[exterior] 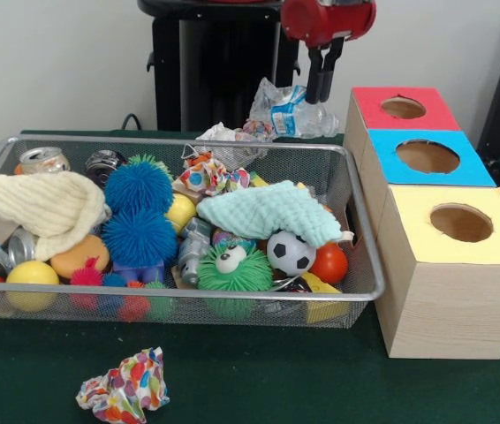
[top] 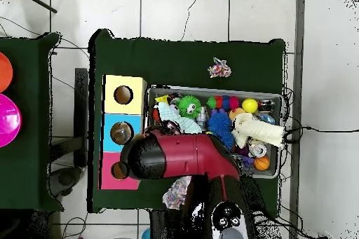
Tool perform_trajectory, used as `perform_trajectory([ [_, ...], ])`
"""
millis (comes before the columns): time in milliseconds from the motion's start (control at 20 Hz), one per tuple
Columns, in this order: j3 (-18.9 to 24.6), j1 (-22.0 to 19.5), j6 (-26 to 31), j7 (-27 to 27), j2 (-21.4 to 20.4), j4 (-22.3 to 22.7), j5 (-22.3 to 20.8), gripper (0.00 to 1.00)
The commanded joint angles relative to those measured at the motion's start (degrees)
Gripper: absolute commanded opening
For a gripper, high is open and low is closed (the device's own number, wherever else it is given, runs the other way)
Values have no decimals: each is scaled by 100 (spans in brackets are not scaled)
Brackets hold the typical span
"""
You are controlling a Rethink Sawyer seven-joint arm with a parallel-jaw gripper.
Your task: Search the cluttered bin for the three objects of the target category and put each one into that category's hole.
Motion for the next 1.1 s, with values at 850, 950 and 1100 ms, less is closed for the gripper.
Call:
perform_trajectory([
  [850, -572, 999, 374, 1891, 49, -346, 637, 0],
  [950, -603, 1053, 448, 1908, 50, -398, 687, 0],
  [1100, -644, 1126, 464, 1919, 98, -460, 742, 0],
])
